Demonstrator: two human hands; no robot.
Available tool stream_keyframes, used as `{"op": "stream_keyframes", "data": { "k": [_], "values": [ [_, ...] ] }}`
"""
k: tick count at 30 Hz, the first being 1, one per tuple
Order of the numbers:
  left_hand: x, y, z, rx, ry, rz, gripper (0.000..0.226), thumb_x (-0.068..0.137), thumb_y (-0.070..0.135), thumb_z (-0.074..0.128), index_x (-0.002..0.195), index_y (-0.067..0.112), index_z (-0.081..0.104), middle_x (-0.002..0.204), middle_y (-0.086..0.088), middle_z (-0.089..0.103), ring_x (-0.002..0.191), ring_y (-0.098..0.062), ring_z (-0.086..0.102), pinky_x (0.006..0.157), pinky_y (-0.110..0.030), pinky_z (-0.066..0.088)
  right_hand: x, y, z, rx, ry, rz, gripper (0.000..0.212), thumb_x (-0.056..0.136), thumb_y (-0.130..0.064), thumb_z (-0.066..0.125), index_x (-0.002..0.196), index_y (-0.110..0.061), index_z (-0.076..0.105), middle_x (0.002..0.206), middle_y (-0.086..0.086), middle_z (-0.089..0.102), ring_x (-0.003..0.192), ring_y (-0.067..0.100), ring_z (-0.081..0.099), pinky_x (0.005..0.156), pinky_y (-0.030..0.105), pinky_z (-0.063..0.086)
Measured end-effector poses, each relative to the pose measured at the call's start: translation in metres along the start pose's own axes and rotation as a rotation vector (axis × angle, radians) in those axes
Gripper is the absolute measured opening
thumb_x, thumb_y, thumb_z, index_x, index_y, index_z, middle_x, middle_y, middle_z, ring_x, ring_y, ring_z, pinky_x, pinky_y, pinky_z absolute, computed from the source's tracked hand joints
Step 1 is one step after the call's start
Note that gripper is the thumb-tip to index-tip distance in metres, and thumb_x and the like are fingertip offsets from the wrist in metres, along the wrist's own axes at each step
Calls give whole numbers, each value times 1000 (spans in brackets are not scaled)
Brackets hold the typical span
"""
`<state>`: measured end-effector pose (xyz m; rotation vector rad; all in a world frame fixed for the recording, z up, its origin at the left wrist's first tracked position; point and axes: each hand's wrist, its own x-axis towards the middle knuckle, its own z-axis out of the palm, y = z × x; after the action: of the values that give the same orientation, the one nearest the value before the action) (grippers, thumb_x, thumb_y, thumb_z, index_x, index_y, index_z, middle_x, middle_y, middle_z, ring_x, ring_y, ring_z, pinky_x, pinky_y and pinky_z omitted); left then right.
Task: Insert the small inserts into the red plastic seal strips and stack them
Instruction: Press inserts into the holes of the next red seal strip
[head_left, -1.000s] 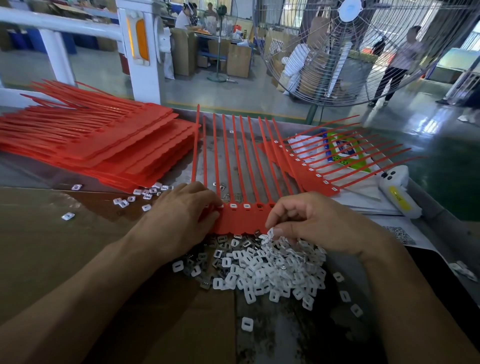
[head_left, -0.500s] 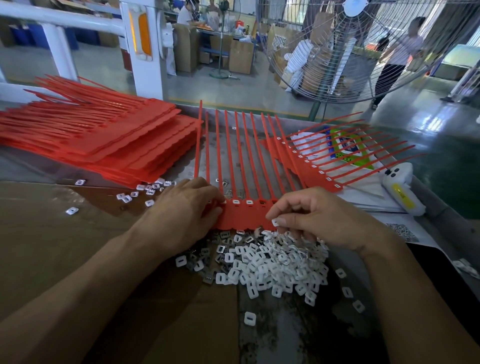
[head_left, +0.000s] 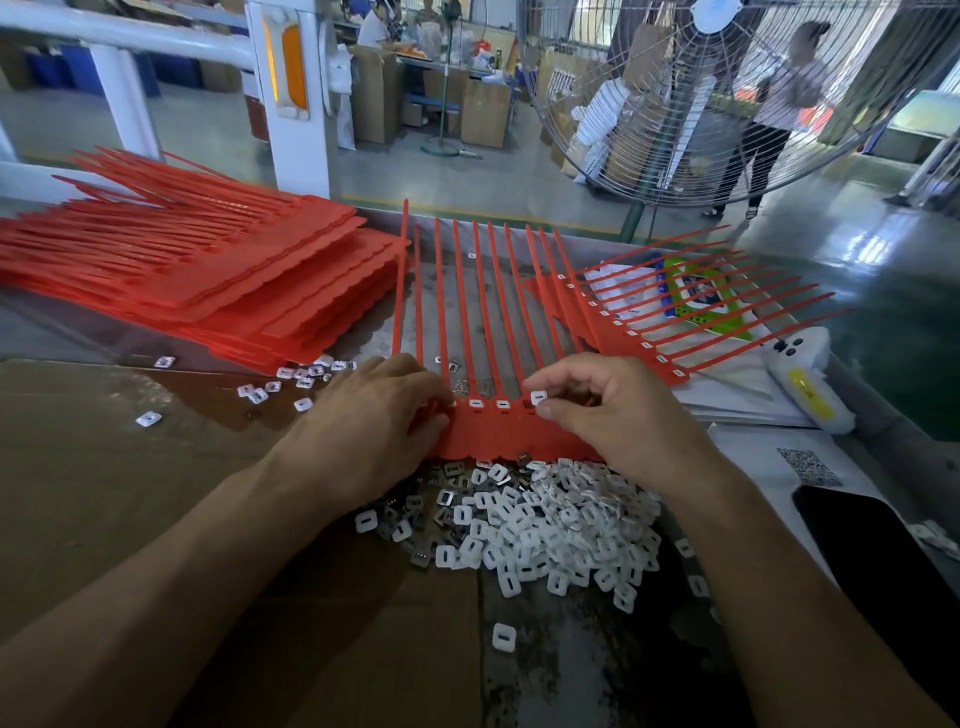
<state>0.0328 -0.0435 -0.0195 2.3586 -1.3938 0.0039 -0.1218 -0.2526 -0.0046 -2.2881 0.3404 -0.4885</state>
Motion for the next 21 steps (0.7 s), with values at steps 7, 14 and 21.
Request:
{"op": "stream_keyframes", "data": {
  "k": [7, 14, 21],
  "values": [
    [1, -1, 1, 5, -5, -1, 35, 97, 49, 47, 129, 41, 58, 131, 15, 53, 121, -9, 47, 108, -41, 42, 18, 3, 19, -253, 41, 64, 23, 93, -19, 76, 114, -28, 78, 100, -19, 62, 93, -5, 59, 80, 11, 42],
    [1, -1, 1, 8, -1, 1, 36, 97, 50, 47, 129, 41, 59, 132, 15, 53, 122, -9, 46, 108, -40, 41, 22, 8, 20, -258, 24, 125, 22, 94, -22, 75, 113, -33, 78, 91, -30, 56, 88, -13, 54, 78, 9, 39],
    [-1, 0, -1, -12, 2, 8, 42, 93, 52, 42, 129, 39, 60, 129, 15, 55, 121, -9, 48, 108, -41, 41, 14, 7, 14, -203, 23, 120, 29, 96, -17, 72, 120, -33, 74, 106, -22, 67, 101, -5, 59, 85, 16, 45]
  ]
}}
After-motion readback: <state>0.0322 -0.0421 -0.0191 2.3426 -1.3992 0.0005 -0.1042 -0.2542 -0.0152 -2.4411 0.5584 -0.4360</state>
